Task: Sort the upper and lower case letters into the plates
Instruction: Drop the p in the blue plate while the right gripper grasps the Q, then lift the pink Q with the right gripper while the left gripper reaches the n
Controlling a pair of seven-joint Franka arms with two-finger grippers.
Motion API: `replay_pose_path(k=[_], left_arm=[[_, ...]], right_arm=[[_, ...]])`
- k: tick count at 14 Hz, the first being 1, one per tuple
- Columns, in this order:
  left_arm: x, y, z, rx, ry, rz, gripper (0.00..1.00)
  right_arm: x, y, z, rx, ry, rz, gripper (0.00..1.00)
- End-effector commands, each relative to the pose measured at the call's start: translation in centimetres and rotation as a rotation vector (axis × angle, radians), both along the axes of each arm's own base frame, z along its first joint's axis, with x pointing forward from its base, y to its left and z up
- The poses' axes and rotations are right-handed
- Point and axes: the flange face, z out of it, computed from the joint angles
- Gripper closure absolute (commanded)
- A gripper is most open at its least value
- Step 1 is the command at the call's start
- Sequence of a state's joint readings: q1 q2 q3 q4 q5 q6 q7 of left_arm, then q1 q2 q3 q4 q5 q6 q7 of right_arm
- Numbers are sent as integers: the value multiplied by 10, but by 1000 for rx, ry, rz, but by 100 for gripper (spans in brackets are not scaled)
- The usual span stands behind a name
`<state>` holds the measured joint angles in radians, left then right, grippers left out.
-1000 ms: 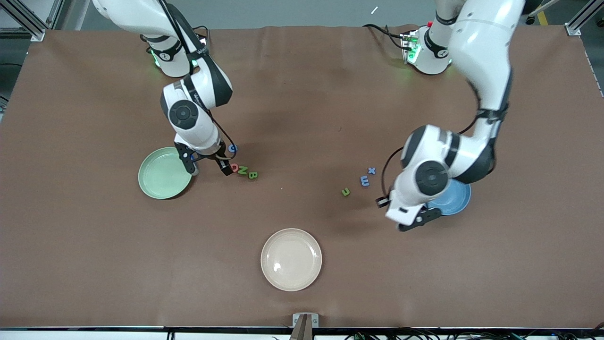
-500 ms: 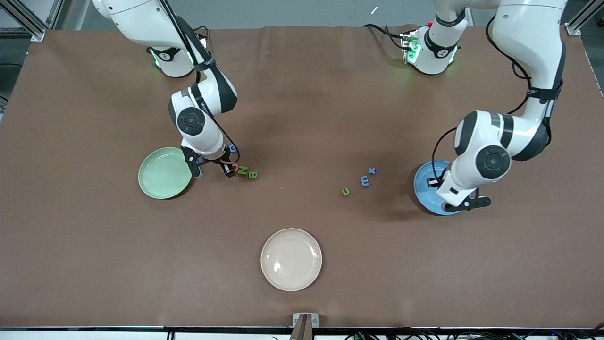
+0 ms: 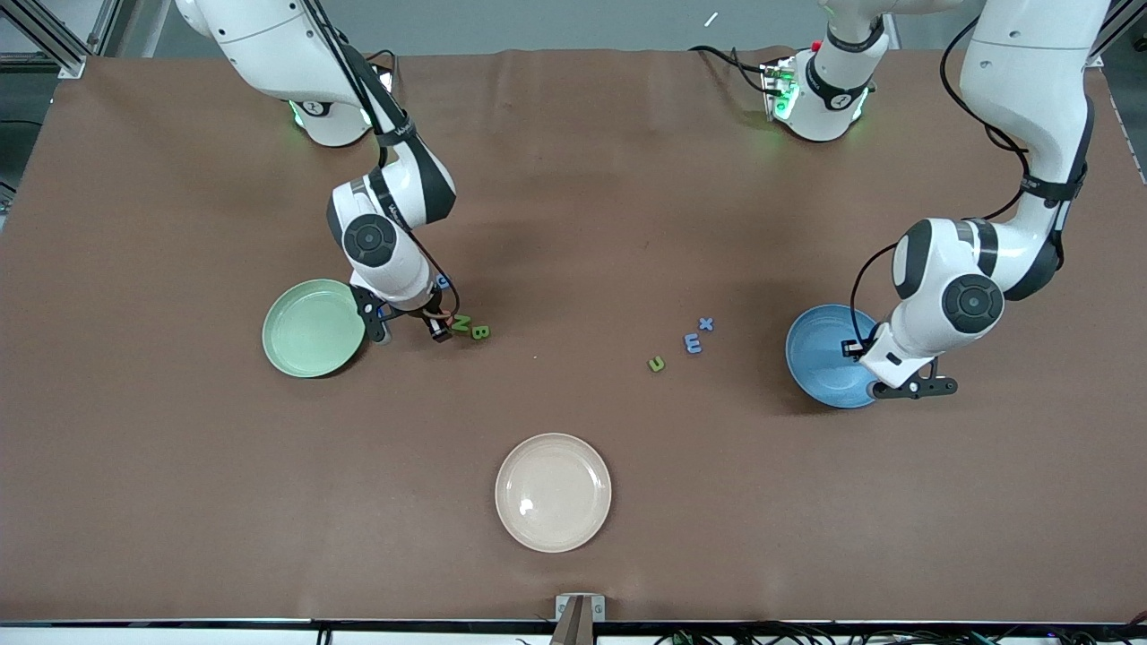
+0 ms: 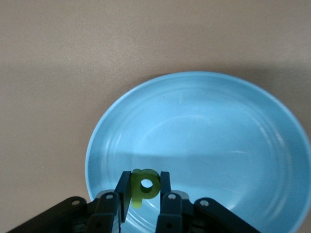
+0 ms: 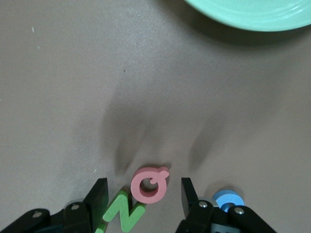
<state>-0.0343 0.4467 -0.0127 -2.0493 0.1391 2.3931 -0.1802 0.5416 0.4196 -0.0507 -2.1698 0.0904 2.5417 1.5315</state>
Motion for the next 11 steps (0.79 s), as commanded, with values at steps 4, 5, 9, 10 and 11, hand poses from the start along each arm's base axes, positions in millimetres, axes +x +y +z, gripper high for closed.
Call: replay_pose_path(k=[4, 5, 9, 10, 11], left_arm=[[-7, 13, -20, 10, 12, -23, 88], [-7, 13, -22, 10, 15, -23, 87], [-8, 14, -22, 10, 17, -25, 68], [-7, 13, -18, 11, 15, -26, 54], [-4, 10, -11, 10, 5, -32, 31]], right_arm=[[1, 4, -12, 2, -12, -17, 50], [1, 4, -15, 1, -10, -18, 53], [0, 5, -16, 2, -16, -20, 55], [-1, 6, -17, 3, -14, -19, 54], [-3, 11, -17, 3, -14, -10, 53]])
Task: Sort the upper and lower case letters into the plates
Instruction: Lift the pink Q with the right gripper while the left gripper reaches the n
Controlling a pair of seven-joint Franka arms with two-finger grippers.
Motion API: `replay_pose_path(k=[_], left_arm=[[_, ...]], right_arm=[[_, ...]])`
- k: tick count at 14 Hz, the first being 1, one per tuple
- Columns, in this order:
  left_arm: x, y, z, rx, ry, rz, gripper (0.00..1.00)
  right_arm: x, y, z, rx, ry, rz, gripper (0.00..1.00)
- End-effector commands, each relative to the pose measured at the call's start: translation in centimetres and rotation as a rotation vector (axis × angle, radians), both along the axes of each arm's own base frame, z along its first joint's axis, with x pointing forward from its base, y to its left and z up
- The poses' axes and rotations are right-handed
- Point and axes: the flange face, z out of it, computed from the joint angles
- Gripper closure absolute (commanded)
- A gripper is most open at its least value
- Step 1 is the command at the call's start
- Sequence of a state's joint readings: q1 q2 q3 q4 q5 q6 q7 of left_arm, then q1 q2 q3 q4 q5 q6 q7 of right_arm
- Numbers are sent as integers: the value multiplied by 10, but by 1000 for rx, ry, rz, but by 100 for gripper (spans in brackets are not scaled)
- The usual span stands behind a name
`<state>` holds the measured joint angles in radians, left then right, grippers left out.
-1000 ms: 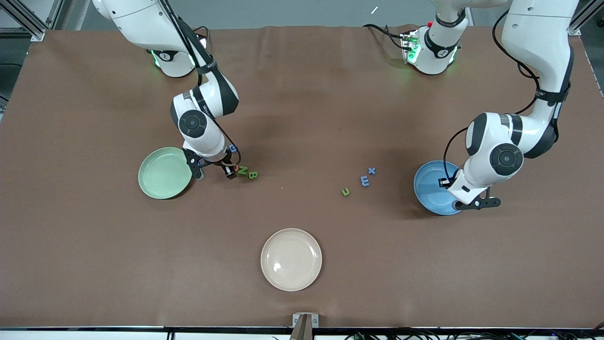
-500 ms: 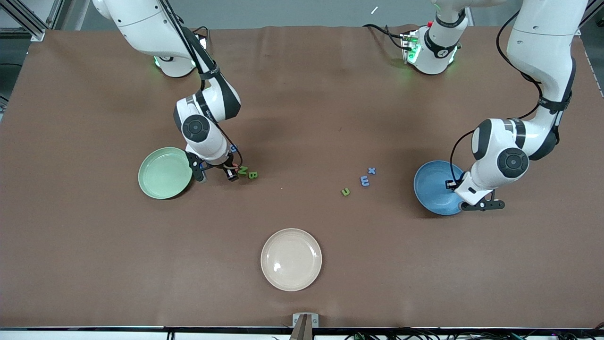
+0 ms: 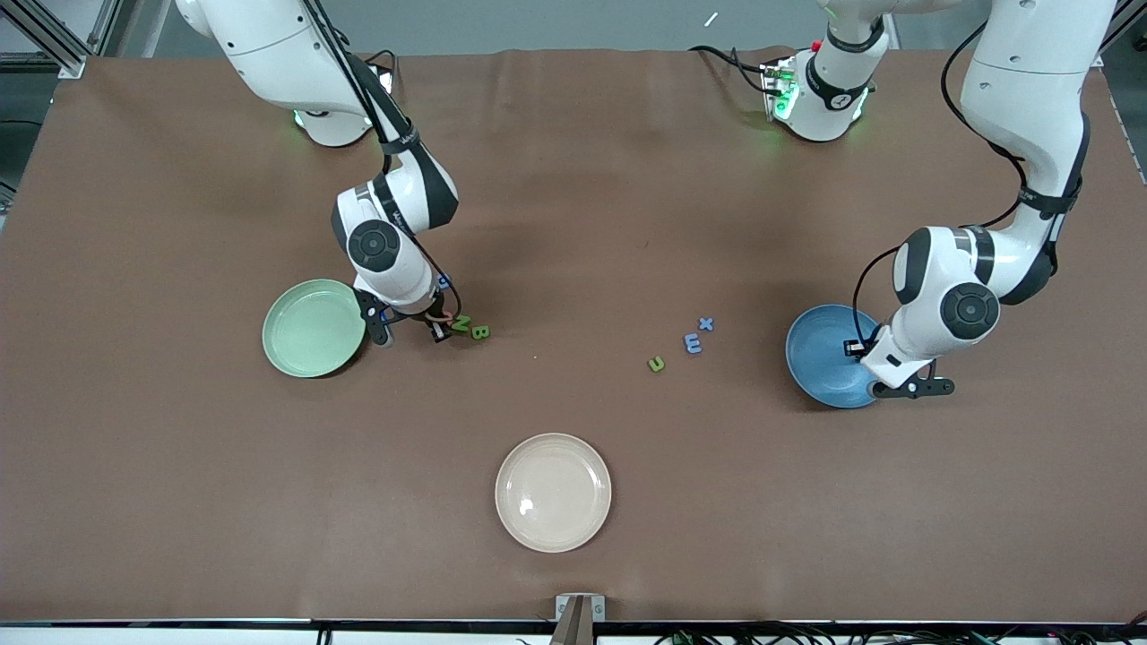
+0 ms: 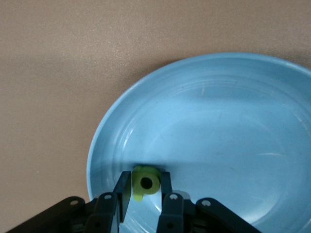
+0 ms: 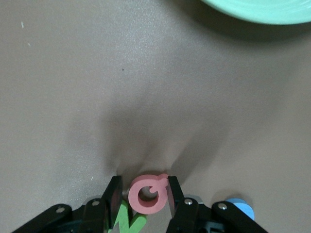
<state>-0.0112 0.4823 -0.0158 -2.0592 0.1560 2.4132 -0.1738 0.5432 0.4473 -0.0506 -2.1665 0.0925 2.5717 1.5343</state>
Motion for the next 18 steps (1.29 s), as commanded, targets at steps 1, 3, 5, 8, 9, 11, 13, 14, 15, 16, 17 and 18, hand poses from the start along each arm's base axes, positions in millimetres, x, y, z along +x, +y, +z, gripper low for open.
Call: replay_pose_path(k=[1, 3, 5, 8, 9, 11, 13, 14, 15, 16, 17, 18], left_arm=[[5, -5, 21, 4, -37, -32, 13], [9, -23, 39, -3, -44, -43, 4], [18, -50, 60, -15, -29, -51, 1], [25, -107, 80, -38, -55, 28, 1], [24, -129, 84, -49, -66, 56, 1], [25, -172, 83, -62, -80, 108, 1], [26, -212, 80, -71, -92, 171, 1], [27, -229, 77, -72, -98, 222, 1], [28, -249, 76, -76, -106, 266, 1], [26, -268, 71, -79, -108, 307, 1], [26, -280, 66, -79, -108, 345, 1], [24, -298, 62, -82, -108, 382, 1]], right_arm=[[-4, 12, -5, 3, -8, -3, 52], [-7, 15, -6, 0, -7, -15, 49], [-9, 17, -10, -3, -2, -12, 49], [-10, 16, -12, -7, 3, -9, 59], [-10, 17, -12, -6, 4, -8, 70], [-10, 16, -12, -7, 5, -4, 85], [-9, 16, -11, -8, 8, 6, 96], [-7, 12, -9, -8, 7, 8, 98], [-3, 9, -3, -3, 1, 21, 99], [0, 0, 5, -11, 28, 40, 99], [8, -11, 20, -12, 56, 64, 100], [15, -29, 34, -11, 84, 92, 100]])
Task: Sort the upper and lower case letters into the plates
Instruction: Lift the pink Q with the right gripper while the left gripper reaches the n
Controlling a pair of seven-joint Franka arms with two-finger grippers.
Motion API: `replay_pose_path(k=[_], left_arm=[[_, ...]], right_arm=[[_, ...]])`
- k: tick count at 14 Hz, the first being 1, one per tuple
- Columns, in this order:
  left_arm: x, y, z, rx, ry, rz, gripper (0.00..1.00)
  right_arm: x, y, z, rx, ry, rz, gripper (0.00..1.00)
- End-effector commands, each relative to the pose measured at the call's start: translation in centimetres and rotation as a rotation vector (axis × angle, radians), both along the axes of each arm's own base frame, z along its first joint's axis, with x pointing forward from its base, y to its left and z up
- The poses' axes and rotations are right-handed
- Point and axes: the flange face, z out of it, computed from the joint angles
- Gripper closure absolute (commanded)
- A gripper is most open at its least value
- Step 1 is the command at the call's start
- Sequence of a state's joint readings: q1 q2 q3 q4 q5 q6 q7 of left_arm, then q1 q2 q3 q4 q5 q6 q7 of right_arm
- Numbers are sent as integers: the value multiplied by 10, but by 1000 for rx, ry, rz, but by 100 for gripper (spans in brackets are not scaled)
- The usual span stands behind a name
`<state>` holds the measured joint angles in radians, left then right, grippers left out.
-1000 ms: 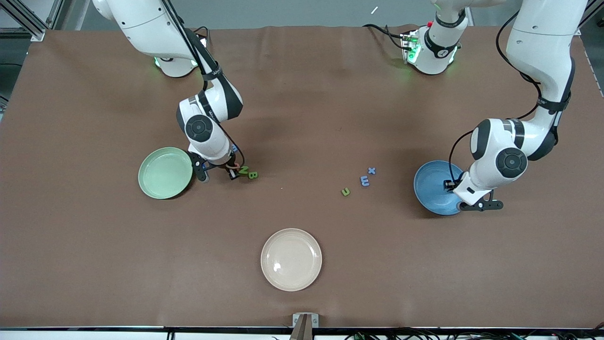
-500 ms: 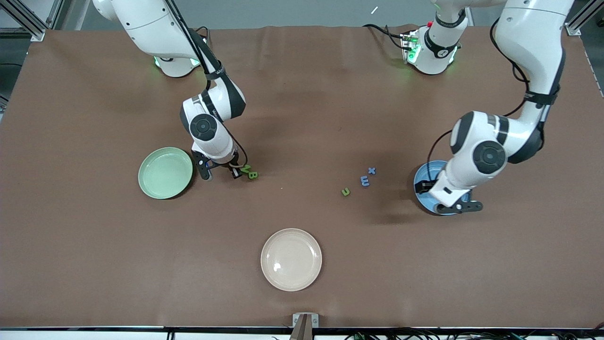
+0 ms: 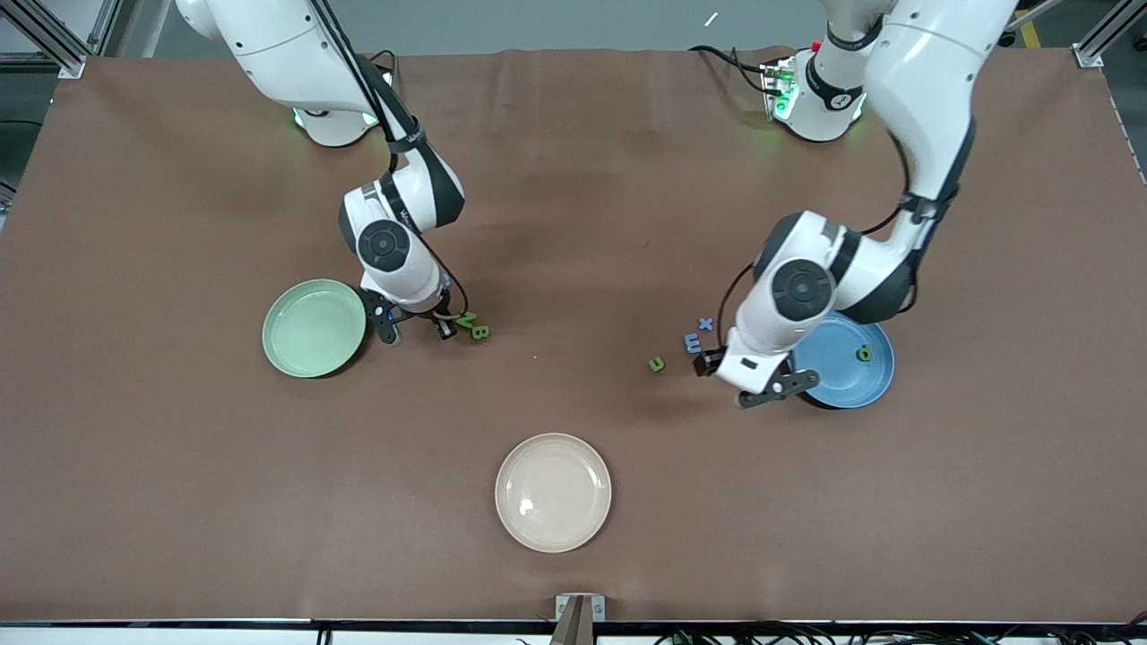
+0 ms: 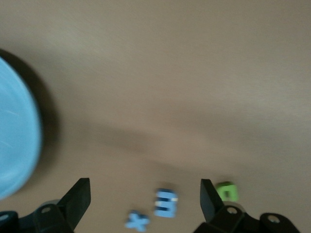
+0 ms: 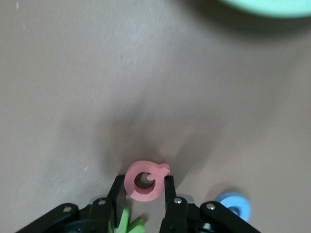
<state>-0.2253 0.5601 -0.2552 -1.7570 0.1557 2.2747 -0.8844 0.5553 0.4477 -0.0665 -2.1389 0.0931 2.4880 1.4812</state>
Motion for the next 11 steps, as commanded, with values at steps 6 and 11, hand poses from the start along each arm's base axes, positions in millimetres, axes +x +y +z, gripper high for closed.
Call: replay_pose_path(k=[6, 11], left_arm=[[-13, -82, -41, 0, 20, 157, 1], [-20, -93, -58, -8, 19, 179, 5]], right_arm=[[19, -119, 68, 60, 61, 197, 100], [-3, -165, 47, 77, 57, 273, 100]])
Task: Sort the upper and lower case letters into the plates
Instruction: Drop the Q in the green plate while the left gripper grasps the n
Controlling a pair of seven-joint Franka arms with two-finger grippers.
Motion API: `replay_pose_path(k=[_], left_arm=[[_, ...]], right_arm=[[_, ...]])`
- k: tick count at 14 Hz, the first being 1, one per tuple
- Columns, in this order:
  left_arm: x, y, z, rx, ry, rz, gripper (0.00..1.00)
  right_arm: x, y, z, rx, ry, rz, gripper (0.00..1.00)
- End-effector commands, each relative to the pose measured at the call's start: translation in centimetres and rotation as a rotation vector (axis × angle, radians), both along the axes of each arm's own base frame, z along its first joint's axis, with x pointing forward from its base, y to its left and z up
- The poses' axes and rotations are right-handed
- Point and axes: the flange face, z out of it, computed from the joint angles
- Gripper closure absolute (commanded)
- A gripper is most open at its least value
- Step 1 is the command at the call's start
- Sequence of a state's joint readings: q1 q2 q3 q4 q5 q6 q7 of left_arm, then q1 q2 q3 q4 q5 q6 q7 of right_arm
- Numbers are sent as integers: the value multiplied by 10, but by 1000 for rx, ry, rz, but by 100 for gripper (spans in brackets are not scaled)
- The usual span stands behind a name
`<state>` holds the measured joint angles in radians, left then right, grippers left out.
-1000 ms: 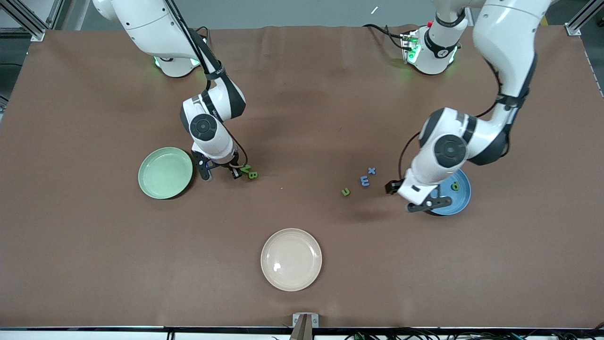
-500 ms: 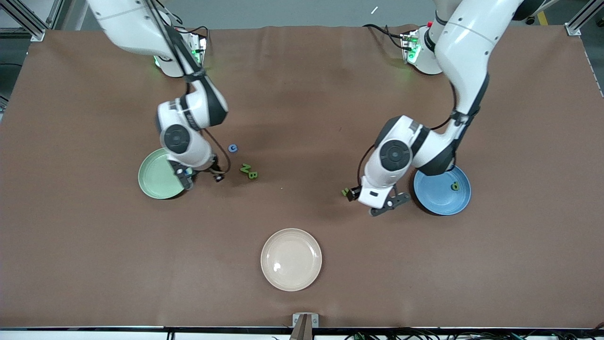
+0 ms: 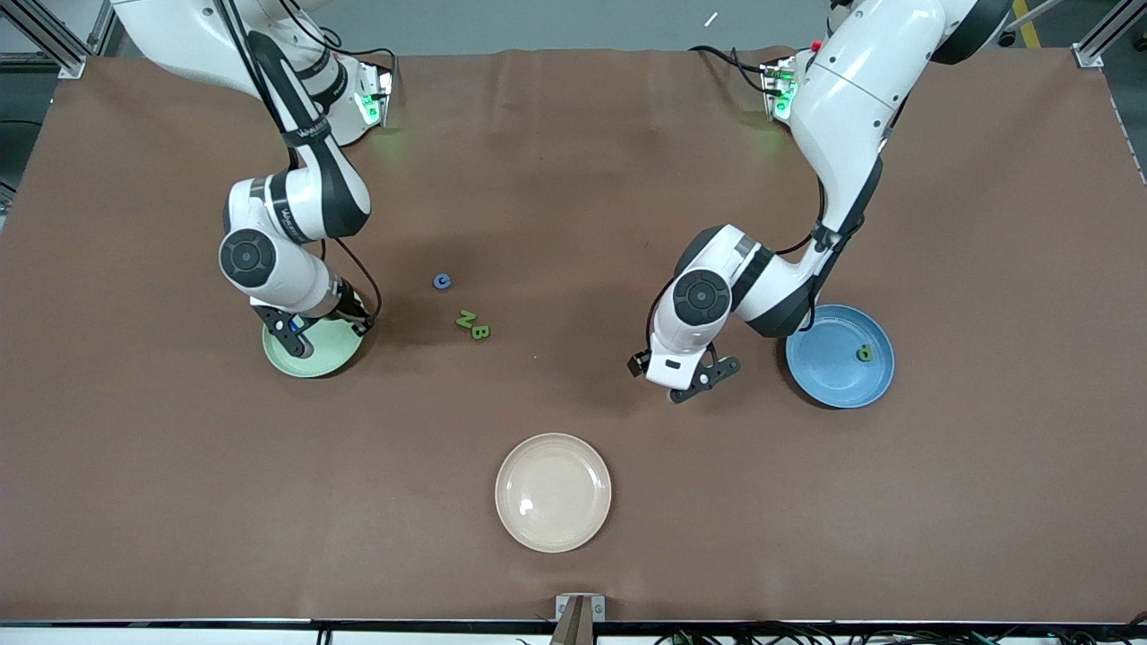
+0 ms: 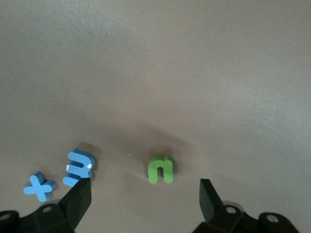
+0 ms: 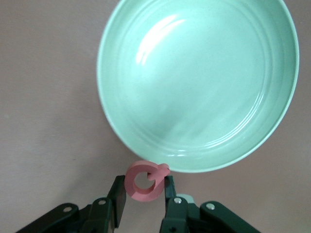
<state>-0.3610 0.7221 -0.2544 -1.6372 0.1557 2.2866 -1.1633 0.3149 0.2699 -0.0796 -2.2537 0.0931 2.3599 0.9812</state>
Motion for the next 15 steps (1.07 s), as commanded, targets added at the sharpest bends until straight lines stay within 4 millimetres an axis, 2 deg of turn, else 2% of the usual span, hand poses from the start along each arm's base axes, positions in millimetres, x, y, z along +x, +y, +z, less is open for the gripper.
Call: replay_pose_path(k=[1, 3, 5, 9, 10, 11, 12, 14, 15], left_arm=[[3, -10, -4, -14, -36, 21, 8], [3, -12, -10, -24, -43, 24, 11], [2, -12, -16, -22, -36, 24, 19], [2, -10, -21, -18, -30, 25, 39], [2, -10, -21, -18, -30, 25, 43], [2, -10, -21, -18, -30, 25, 46], [2, -10, -21, -16, -31, 24, 49], [2, -9, -23, -14, -28, 25, 56], [3, -8, -24, -13, -29, 26, 60]], right_arm=[[-19, -34, -3, 26, -12, 48, 100], [-25, -59, -12, 36, -12, 82, 100], [-32, -84, -23, 44, -24, 101, 99], [-42, -88, -33, 44, -18, 104, 96], [-43, -88, -33, 44, -12, 106, 77], [-42, -88, -33, 45, -12, 106, 25], [-41, -87, -32, 44, -13, 109, 0], [-31, -84, -21, 47, -35, 121, 0], [-21, -77, -8, 54, -27, 154, 0]])
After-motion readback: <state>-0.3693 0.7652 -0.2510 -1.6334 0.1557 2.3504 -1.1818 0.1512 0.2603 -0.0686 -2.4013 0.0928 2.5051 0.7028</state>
